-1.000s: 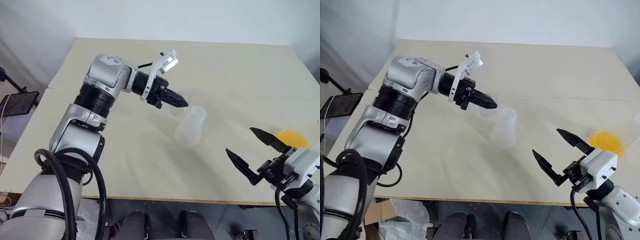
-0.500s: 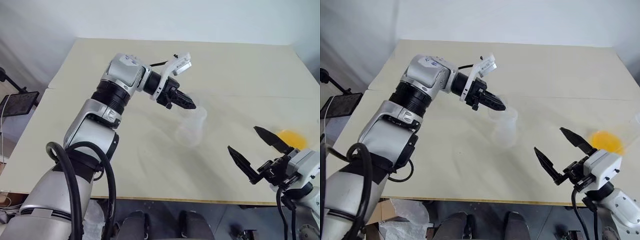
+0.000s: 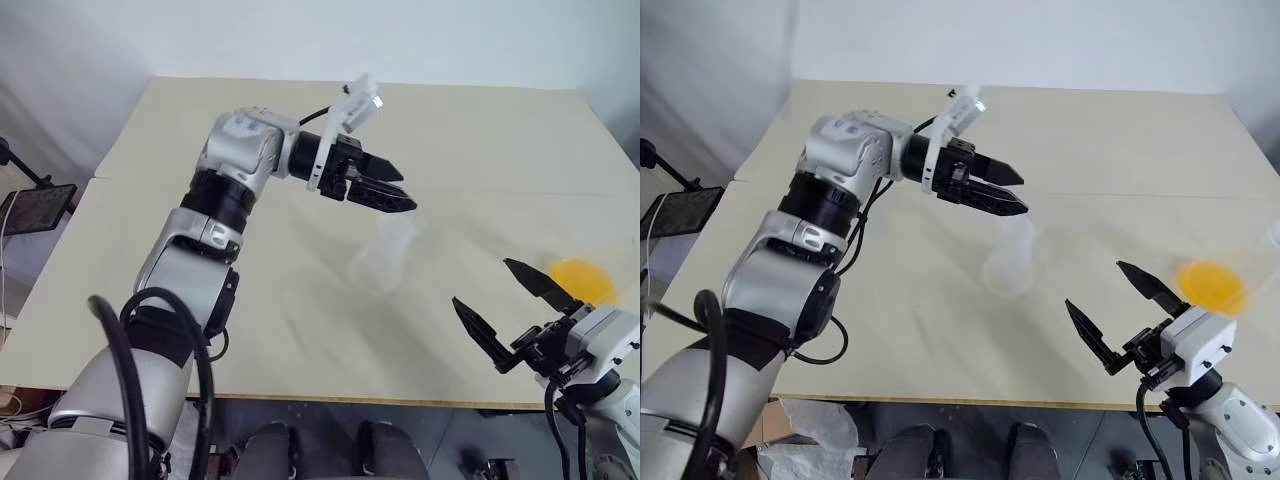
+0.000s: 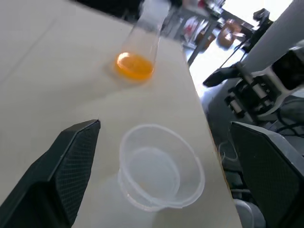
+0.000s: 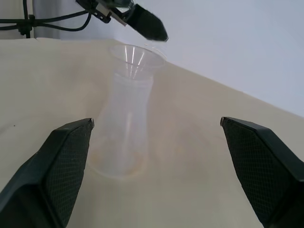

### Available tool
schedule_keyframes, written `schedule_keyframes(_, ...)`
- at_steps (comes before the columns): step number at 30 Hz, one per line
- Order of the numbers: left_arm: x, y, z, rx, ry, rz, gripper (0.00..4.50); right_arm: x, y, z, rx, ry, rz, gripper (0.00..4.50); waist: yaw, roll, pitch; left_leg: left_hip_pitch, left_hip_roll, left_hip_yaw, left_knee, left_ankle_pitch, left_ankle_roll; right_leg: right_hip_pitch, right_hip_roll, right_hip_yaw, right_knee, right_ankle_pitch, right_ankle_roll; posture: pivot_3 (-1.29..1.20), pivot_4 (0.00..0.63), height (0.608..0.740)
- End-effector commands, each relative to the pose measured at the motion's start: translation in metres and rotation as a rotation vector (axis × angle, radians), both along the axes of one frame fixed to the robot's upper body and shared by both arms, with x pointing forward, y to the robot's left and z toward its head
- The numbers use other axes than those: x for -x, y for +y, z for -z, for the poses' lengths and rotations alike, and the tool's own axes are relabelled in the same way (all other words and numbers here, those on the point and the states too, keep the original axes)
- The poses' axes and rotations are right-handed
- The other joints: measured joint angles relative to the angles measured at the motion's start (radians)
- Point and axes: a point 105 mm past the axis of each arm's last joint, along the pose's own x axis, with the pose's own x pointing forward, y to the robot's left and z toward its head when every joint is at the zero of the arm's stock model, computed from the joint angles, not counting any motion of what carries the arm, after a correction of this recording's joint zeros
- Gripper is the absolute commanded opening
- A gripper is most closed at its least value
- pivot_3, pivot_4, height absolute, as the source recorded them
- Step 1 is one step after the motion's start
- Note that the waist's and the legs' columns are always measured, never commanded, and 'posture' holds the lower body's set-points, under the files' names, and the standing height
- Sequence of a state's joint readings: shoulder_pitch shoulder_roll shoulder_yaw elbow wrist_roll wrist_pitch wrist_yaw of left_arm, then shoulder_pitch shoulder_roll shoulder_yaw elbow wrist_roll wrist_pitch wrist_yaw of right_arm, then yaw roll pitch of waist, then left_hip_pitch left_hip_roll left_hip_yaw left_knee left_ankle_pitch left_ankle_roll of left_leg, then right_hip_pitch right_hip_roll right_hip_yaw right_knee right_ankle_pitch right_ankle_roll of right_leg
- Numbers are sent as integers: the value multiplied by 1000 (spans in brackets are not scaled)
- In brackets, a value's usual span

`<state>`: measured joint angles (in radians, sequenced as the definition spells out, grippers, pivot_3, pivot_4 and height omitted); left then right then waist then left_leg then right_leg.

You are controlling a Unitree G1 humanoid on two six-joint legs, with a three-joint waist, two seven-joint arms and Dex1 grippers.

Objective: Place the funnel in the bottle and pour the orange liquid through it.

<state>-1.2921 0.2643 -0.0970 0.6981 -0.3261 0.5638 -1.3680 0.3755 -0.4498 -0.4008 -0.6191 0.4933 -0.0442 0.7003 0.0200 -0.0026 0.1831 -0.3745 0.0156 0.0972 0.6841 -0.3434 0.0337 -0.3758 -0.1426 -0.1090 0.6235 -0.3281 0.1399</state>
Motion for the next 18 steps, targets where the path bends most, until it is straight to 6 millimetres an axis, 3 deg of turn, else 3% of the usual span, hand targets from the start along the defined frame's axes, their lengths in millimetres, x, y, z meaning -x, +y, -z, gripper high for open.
schedule_keyframes(1, 1, 38, 6, 100, -139, -17, 4477, 3, -14, -3, 24, -15, 81, 4500, -2, 0, 0, 0, -1, 0, 0, 0, 0, 0, 0, 0, 0, 0, 0, 0, 150, 740)
schedule_keyframes(4, -3, 65, 28, 139, -195, -107, 4477, 5, -24, -2, 43, -7, 142, 4500, -4, 0, 0, 1, -1, 0, 0, 0, 0, 0, 0, 0, 1, 0, 0, 0, 150, 740)
schedule_keyframes(8, 0, 105, 62, 129, -220, -239, 4477, 14, -53, -11, -3, -58, 306, 4500, 6, 0, 0, 0, -1, 0, 1, 0, 0, 0, -1, 0, 2, 0, 0, 0, 150, 740)
schedule_keyframes(13, 23, 118, 93, 102, -267, -260, 4477, 44, -94, -13, -85, -94, 532, 4500, 11, 0, 0, 0, -3, -3, 1, 0, 1, 1, -4, 0, 3, 0, 0, 0, 150, 740)
schedule_keyframes(18, 35, 114, 103, 138, -253, -301, 4477, 82, -126, 9, -156, -43, 725, 4500, 4, 0, 0, 0, -3, -2, 0, 0, 2, 2, -3, 0, 2, 0, 0, 0, 150, 740)
